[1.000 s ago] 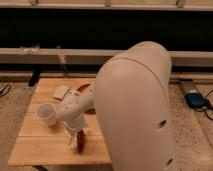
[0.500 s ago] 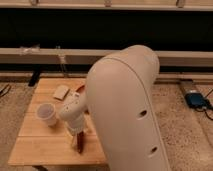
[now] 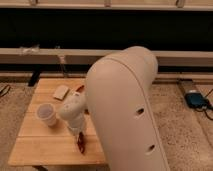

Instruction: Place the pepper in the ceramic cup

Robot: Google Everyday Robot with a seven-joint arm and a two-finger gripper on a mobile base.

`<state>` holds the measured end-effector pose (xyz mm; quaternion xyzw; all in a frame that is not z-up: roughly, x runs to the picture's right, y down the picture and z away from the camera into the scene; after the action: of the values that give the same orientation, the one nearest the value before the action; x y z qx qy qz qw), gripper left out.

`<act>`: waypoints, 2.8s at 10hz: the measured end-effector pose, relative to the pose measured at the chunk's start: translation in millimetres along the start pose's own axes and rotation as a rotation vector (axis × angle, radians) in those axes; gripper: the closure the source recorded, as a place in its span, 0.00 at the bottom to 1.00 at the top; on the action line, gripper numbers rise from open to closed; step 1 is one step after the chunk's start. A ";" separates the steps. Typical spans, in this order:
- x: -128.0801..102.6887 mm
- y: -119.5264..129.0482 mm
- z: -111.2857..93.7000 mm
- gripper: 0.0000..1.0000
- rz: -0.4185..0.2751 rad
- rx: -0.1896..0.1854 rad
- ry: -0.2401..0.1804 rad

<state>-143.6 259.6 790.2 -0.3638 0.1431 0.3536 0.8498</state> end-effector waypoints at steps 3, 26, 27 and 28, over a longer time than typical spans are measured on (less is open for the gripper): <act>2.6 -13.3 -14.5 1.00 0.037 -0.039 -0.025; -196.9 76.1 -210.9 0.82 -0.430 -0.149 -0.566; -198.3 79.5 -205.1 0.69 -0.433 -0.156 -0.565; -198.8 80.9 -200.0 0.60 -0.433 -0.159 -0.565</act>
<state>-338.8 56.2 709.0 -0.3387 -0.2055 0.2621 0.8800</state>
